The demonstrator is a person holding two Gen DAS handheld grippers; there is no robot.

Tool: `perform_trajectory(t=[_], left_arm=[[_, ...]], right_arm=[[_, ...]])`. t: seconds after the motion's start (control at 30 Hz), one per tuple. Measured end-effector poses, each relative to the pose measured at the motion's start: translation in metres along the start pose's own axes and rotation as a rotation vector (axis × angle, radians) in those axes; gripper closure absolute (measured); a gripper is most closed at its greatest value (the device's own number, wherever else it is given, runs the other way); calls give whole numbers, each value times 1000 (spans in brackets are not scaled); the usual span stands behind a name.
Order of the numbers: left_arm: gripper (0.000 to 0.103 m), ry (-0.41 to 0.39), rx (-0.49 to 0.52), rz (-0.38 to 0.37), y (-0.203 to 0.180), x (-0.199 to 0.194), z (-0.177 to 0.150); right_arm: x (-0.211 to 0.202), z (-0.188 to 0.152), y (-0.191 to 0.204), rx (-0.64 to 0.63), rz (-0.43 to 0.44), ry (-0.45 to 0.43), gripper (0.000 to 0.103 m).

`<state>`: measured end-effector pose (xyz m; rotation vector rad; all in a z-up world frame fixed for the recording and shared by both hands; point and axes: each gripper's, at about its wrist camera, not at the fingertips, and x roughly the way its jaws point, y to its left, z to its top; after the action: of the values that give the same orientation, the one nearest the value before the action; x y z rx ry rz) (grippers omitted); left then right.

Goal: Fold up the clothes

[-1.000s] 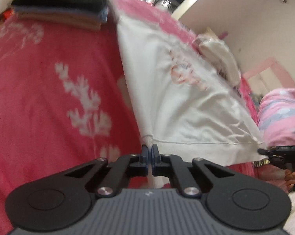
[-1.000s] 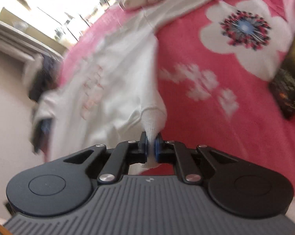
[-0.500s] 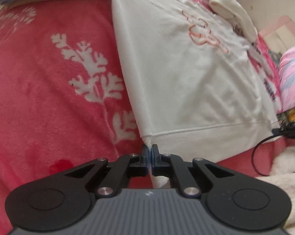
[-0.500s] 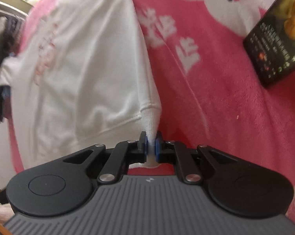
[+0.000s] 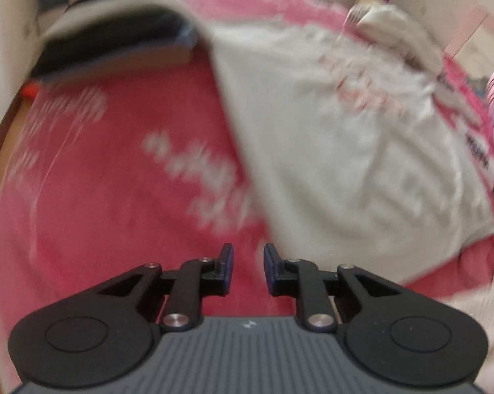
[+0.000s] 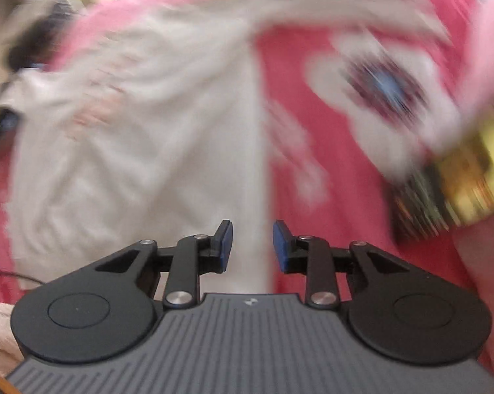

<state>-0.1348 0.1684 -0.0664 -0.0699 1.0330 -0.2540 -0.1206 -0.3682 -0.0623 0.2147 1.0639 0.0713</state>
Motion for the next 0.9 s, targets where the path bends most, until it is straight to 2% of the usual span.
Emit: perform_trajectory(t=[0.1, 0.17, 0.23, 0.3, 0.37, 0.43, 0.47, 0.5, 0.6, 0.7, 0.77, 0.8, 0.9], left_arm=[[82, -8, 19, -84, -25, 40, 17], [81, 14, 38, -114, -38, 67, 21], [86, 65, 69, -75, -37, 81, 6], [86, 75, 25, -102, -21, 67, -8], [88, 89, -35, -100, -3, 48, -14], [84, 75, -31, -67, -1, 33, -6], [84, 51, -6, -60, -3, 29, 3], [83, 20, 17, -71, -7, 29, 15], [80, -61, 67, -149, -30, 46, 59], [80, -95, 133, -262, -74, 91, 91], [80, -69, 173, -334, -103, 123, 99], [80, -38, 195, -357, -112, 135, 98], [80, 50, 243, -401, -120, 149, 72]], right_arm=[[44, 18, 38, -76, 112, -38, 77], [77, 18, 50, -117, 107, 37, 77], [109, 16, 60, -160, 80, 131, 77], [104, 1, 53, -189, 76, 218, 77], [84, -12, 33, -129, 72, 340, 77], [67, -15, 15, -70, 44, 465, 78], [59, -7, 10, -76, 2, 468, 76], [51, 8, 11, -98, -17, 411, 76], [40, 68, 28, -152, 8, 145, 76], [74, 113, 55, -131, 151, -56, 76], [112, 123, 77, -123, 213, -107, 76], [129, 117, 87, -155, 218, -108, 76], [141, 69, 105, -296, 209, -79, 76]])
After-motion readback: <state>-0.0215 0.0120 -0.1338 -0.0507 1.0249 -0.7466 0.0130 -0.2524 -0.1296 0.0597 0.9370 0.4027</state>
